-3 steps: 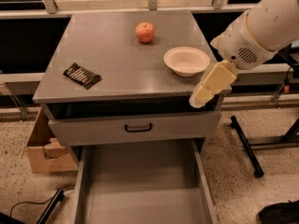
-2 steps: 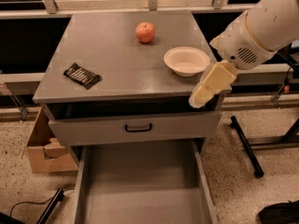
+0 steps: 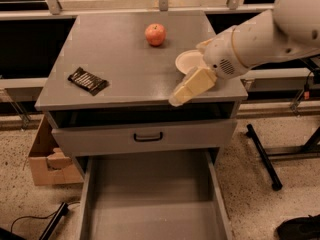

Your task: Place rxbar chocolate into middle drawer

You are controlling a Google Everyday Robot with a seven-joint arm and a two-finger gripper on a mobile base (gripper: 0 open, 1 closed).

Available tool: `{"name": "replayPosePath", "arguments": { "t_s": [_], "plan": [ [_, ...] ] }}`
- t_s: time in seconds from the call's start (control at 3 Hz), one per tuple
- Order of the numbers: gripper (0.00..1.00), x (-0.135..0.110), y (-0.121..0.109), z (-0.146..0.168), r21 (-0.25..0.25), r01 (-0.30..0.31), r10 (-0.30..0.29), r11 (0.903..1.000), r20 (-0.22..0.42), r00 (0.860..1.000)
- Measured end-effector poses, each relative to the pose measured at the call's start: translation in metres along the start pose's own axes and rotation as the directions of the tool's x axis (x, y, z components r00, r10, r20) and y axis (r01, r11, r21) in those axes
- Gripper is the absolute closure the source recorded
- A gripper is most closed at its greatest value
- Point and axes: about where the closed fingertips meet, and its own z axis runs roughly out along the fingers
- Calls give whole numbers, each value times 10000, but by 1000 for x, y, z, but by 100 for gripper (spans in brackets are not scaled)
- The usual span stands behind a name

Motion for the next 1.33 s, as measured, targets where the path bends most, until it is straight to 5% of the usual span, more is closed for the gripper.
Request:
{"name": "replayPosePath", "arguments": {
  "t_s": [0.33, 0.67, 1.0, 1.33],
  "plan": [
    [0, -42, -22, 47, 76, -135, 116, 9999, 2129, 9770],
    [0, -84, -40, 81, 83, -28, -5, 10000, 3802, 9249],
    [0, -108, -41, 113, -129, 90, -26, 9999, 4311, 9023],
    [0, -127, -27, 149, -287, 372, -233, 9989, 3840, 9230]
  ]
}}
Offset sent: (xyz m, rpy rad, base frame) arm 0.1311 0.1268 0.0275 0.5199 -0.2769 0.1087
